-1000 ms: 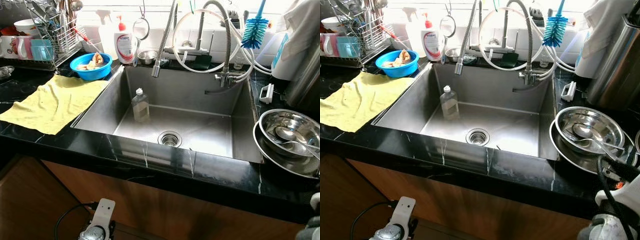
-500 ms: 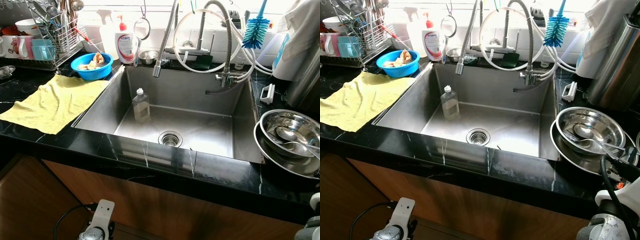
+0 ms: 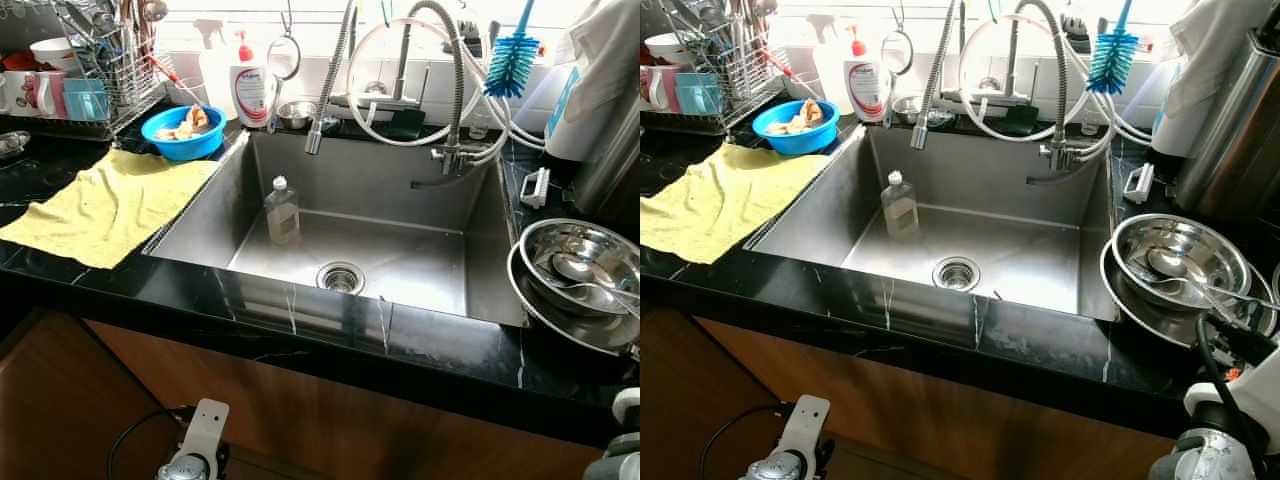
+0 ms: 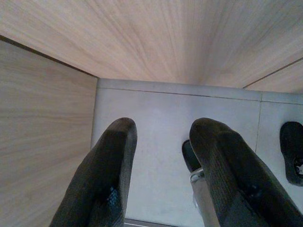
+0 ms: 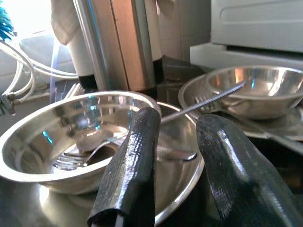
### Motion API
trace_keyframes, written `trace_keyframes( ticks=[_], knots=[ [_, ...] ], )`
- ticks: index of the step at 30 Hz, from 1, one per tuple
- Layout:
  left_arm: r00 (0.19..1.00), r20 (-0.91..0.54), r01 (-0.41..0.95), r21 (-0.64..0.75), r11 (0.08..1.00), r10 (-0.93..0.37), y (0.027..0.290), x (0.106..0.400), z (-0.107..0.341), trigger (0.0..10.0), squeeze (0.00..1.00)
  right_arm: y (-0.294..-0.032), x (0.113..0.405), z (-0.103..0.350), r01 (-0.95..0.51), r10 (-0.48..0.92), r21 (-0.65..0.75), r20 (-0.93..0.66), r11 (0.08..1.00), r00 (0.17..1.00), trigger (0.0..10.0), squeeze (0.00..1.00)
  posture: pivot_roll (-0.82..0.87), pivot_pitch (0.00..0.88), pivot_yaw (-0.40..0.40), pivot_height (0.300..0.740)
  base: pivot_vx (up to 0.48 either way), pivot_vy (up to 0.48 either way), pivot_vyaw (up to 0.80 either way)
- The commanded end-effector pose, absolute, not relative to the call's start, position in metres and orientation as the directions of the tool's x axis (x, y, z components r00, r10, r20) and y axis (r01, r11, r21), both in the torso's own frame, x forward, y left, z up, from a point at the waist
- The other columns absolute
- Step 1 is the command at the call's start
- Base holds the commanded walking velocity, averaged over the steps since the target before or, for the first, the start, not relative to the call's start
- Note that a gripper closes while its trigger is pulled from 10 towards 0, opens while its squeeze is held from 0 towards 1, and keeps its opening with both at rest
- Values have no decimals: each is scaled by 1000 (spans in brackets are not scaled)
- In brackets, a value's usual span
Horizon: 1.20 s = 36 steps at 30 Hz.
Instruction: Kitchen organization
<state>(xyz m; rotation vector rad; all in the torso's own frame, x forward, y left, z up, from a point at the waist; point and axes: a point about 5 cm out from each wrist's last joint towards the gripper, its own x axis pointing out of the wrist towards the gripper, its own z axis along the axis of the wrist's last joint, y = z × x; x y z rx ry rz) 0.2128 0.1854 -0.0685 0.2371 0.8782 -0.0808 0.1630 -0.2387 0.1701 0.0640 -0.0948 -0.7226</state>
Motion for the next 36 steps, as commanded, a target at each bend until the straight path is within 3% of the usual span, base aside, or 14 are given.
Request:
trace_keyframes(
  ticks=[1,4,5,6,22,36],
  knots=[
    [627,-778,175,187,967,37,189,210,-70,10000,0,-232,162,161,665,-671,127,3,736,742,10000,0,-176,0,32,740,0,0,0],
    [626,-779,175,188,966,39,189,210,-70,10000,0,-232,162,160,664,-668,127,-8,737,744,10000,0,-177,0,32,740,0,0,0],
    [626,-779,176,189,966,39,190,210,-70,10000,0,-232,162,160,664,-668,128,-9,737,744,3059,0,-178,0,33,740,0,0,0],
    [625,-779,176,190,966,39,190,210,-70,10000,0,-232,163,160,662,-667,133,-7,738,745,0,0,-177,0,33,740,0,0,0],
    [624,-780,178,192,965,40,190,209,-70,10000,0,-230,166,163,645,-652,144,5,751,758,0,0,-176,0,34,740,0,0,0],
    [626,-778,179,198,964,44,191,210,-69,10000,0,-220,176,174,549,-572,206,68,810,818,0,0,-173,0,35,740,0,0,0]
  ],
)
